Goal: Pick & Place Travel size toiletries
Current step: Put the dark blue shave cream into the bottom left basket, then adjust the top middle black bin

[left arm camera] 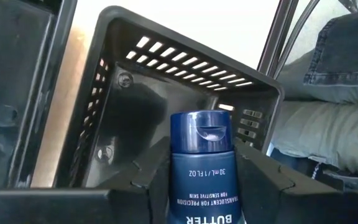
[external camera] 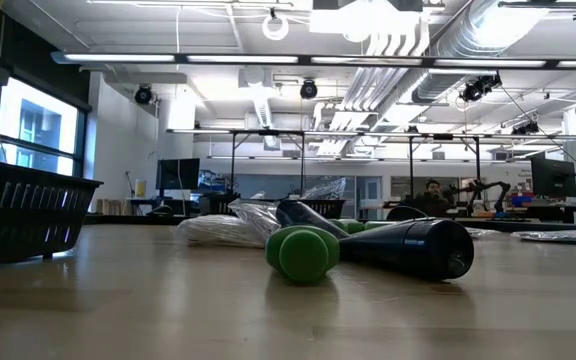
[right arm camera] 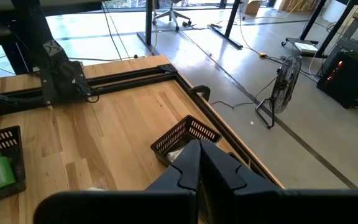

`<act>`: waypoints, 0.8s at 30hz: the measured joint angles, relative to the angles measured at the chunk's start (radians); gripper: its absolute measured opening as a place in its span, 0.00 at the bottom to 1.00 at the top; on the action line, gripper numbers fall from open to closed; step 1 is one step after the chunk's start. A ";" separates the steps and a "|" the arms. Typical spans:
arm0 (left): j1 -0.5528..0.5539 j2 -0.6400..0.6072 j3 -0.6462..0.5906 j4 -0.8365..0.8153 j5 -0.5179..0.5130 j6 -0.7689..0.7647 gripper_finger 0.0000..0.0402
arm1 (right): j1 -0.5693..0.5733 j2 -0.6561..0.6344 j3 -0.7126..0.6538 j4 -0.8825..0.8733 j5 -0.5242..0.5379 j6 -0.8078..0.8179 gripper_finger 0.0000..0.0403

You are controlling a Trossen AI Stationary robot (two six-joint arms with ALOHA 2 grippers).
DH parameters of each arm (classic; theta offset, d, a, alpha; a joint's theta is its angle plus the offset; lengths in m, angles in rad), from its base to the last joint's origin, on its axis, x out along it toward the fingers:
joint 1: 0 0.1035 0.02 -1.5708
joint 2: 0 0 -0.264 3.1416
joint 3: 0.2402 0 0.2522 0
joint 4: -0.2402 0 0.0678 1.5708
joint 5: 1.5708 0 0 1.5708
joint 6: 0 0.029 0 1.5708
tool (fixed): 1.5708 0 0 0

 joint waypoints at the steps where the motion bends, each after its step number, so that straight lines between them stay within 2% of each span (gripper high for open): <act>1: 0.000 0.000 0.000 0.000 0.000 0.000 0.38 | 0.000 0.000 0.000 0.000 0.000 0.000 0.01; 10: 0.000 0.000 0.000 -0.001 0.000 -0.002 0.56 | 0.000 0.000 0.000 0.000 0.000 0.000 0.01; 20: 0.019 -0.025 0.000 0.009 0.002 -0.006 0.57 | 0.000 0.000 0.000 0.000 0.000 -0.001 0.01; 24: 0.054 -0.063 0.000 -0.034 0.023 0.027 0.54 | 0.000 0.000 0.000 0.000 0.000 -0.007 0.01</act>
